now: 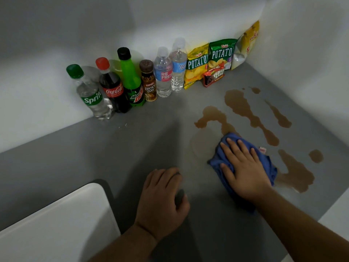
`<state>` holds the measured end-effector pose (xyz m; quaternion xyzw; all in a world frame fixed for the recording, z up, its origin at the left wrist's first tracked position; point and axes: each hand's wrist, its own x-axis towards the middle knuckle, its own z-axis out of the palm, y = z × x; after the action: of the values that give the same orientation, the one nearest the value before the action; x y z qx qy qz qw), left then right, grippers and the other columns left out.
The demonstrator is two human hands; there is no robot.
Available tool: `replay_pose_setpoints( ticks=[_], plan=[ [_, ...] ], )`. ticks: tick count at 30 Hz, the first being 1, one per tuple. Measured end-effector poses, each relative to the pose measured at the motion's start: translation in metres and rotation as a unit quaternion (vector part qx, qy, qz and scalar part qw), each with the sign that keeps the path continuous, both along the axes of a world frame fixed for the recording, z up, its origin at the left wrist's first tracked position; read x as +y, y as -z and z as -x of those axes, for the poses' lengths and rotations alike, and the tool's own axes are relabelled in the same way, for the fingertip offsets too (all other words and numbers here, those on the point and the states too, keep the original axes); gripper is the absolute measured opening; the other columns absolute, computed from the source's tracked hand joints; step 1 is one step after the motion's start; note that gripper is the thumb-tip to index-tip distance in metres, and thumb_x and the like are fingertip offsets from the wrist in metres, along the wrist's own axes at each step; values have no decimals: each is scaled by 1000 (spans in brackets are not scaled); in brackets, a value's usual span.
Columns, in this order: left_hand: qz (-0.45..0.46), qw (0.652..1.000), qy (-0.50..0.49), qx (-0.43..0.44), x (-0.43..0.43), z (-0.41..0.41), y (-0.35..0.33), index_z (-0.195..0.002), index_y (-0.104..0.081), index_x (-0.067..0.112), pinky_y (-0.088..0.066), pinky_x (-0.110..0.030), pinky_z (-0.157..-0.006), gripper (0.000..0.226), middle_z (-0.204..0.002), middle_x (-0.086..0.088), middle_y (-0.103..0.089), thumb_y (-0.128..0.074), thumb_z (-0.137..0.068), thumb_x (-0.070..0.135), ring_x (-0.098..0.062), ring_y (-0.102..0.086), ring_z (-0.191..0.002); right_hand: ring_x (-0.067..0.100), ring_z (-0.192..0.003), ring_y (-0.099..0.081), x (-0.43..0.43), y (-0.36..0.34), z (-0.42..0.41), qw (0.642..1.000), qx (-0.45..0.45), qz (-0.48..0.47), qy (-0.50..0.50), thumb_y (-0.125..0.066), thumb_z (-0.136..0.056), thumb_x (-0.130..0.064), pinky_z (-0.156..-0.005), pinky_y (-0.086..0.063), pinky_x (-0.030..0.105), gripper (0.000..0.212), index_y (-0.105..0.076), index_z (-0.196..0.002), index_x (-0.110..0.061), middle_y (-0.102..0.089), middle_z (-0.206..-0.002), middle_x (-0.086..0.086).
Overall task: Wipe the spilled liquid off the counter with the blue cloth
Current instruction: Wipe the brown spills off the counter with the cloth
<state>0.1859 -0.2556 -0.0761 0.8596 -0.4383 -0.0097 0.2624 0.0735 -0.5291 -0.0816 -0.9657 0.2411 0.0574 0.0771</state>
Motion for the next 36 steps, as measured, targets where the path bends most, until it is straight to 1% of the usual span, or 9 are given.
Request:
replay_pose_setpoints(
  ticks=[4,7,10,14,19,23,26,33,36],
  plan=[
    [4,999,17,-31,-28,-26,-2,-119,-64,18,-47,-48,-106,43,-129,-2,-63,-67,-82,38,-26,-59,-119,22,-157,14,13,1,-50,998,2,-4,60,-5,-100,-64,-126,6,50,70,3,-163,-35,14,-169,-9],
    [-7,999,14,-48,-50,-45,-2,-118,-65,16,-48,-49,-104,42,-130,-4,-64,-65,-82,38,-28,-59,-118,19,-157,16,28,2,-34,999,-16,-22,-27,-9,-104,-64,-127,6,48,66,1,-163,-36,12,-170,-11],
    [-19,999,-2,-48,-58,-58,2,-118,-66,15,-47,-52,-106,42,-133,-5,-63,-61,-84,40,-30,-57,-121,14,-158,7,16,5,7,997,-21,-8,-75,-19,-106,-63,-126,-3,49,63,-4,-163,-40,3,-171,-16],
    [-34,998,1,-57,-56,-59,9,-121,-64,15,-41,-54,-115,44,-136,-5,-61,-60,-87,43,-29,-55,-126,13,-157,12,-19,2,8,1000,-2,1,0,-12,-102,-70,-128,-1,47,66,2,-161,-43,8,-171,-16],
    [-49,997,11,-51,-59,-57,8,-124,-65,16,-42,-50,-114,47,-139,-5,-60,-63,-86,44,-30,-55,-129,22,-157,17,-26,1,-60,997,12,5,71,-3,-100,-70,-127,5,49,72,8,-162,-35,13,-171,-6],
    [-46,998,14,-45,-61,-57,7,-122,-68,15,-46,-50,-109,47,-137,-6,-63,-64,-84,43,-31,-57,-128,17,-156,19,-5,4,-53,999,-15,-11,-28,-7,-103,-68,-127,8,44,68,7,-162,-37,15,-170,-11],
    [-47,998,12,-41,-61,-57,8,-120,-68,15,-44,-49,-111,46,-137,-4,-62,-64,-84,43,-30,-56,-128,13,-157,11,-19,7,-21,997,-18,-8,-73,-16,-105,-66,-126,1,44,65,-2,-162,-40,7,-171,-17],
    [-53,998,12,-39,-61,-55,6,-122,-66,17,-43,-48,-114,47,-136,-2,-62,-63,-84,45,-27,-55,-128,21,-157,12,-50,4,-88,999,-9,2,36,-3,-100,-67,-127,2,50,68,5,-162,-40,10,-171,-10],
    [-52,998,13,-39,-61,-56,5,-122,-66,17,-42,-48,-114,49,-135,-3,-62,-64,-82,45,-28,-55,-127,22,-157,14,-34,3,-106,1000,-3,0,13,-1,-100,-66,-127,3,51,68,5,-162,-38,14,-169,-10]
  ],
)
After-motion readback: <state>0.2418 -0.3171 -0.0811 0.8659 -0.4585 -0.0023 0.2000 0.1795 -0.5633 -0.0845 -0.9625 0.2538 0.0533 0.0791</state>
